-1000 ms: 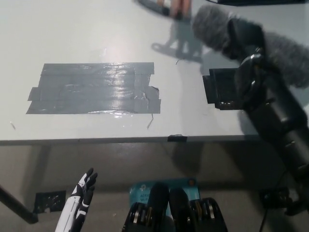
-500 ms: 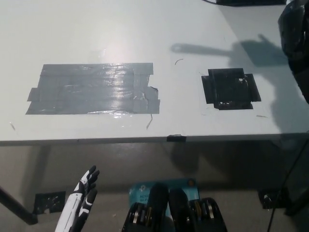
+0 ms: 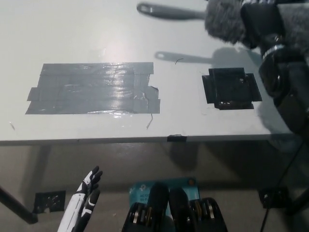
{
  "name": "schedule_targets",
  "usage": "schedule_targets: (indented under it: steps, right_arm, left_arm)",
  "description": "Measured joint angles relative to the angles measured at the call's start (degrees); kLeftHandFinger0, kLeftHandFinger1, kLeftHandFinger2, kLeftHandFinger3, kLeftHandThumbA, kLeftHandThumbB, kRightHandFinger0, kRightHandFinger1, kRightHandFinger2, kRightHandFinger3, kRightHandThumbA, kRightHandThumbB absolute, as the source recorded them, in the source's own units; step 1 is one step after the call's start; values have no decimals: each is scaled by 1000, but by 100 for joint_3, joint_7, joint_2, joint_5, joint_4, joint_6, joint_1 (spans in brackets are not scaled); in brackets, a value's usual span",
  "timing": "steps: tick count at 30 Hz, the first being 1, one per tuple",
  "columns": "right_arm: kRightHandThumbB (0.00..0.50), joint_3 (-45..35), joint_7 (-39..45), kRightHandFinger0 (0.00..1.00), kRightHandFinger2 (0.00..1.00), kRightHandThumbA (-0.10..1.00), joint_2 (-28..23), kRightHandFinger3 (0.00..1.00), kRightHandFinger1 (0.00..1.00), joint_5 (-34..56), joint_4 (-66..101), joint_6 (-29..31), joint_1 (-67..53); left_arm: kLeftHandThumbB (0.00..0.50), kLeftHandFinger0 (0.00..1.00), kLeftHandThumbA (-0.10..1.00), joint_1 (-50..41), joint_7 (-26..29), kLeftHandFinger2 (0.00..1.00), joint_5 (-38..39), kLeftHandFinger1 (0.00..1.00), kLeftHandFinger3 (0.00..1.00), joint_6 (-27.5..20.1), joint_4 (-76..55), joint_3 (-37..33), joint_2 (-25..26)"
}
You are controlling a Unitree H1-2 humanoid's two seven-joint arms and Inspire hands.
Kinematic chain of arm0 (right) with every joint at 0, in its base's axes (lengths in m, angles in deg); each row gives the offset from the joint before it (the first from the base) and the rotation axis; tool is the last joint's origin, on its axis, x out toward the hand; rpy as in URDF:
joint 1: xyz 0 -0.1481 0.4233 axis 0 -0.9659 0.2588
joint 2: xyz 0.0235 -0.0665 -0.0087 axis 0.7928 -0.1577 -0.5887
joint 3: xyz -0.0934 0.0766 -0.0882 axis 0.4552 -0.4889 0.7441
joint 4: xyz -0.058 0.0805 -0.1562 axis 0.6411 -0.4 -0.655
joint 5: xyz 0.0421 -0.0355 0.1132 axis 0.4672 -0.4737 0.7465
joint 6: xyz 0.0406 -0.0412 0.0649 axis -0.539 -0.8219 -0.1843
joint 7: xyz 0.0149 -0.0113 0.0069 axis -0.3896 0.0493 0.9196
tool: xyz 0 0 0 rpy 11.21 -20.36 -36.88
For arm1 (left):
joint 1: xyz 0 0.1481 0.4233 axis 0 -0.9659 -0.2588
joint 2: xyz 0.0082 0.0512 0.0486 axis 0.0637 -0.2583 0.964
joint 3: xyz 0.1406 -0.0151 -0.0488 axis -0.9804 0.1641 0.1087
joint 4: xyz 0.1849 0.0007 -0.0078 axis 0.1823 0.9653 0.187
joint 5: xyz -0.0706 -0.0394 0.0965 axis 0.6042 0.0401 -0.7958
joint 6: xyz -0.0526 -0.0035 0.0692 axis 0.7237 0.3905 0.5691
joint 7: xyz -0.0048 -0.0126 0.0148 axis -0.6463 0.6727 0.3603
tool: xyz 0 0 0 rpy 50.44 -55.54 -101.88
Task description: A person hands a grey duster to the robot and the robot grabs it with its right hand and places it on the black marked spot infron tof it on the desk
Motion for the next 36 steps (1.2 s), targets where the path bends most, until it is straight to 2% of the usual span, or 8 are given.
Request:
schedule_targets:
  steps: [4,8,9,11,12,14,18,36]
  right_arm:
    - [182,56,-15,0,933,-100,211,724,467,44,-626,163,-4]
    - [172,53,-12,60,986,-100,379,906,636,124,-1034,313,-13]
    - [193,41,2,188,1000,-73,414,971,743,164,-1121,335,-13]
    - [257,4,42,701,1000,300,462,1000,1000,245,-1250,352,-12]
    - [305,-74,151,1000,1000,474,488,1000,1000,340,-1328,342,-13]
    - [390,-248,402,1000,1000,676,512,1000,1000,491,-1400,294,-13]
    - [499,-349,899,1000,1000,723,501,1000,1000,658,-1461,189,-13]
    - [500,-503,3202,1000,1000,466,-208,1000,1000,1247,43,-484,-15]
  left_arm:
    - [214,1000,969,19,0,1000,-14,1000,1000,6,-24,-10,1]
    - [214,1000,967,35,0,1000,-29,1000,1000,8,-45,-17,2]
    - [218,1000,968,42,0,1000,-31,1000,1000,8,-56,-16,4]
    - [222,1000,976,50,0,1000,-36,1000,1000,8,-66,-17,9]
    - [219,1000,974,59,0,1000,-39,1000,1000,8,-73,-19,13]
    - [218,1000,967,68,0,1000,-41,1000,1000,19,-73,-26,13]
    - [223,1000,972,71,0,1000,-42,1000,1000,38,-71,-30,13]
    - [219,1000,971,232,1,1000,-77,1000,1000,87,-54,-42,12]
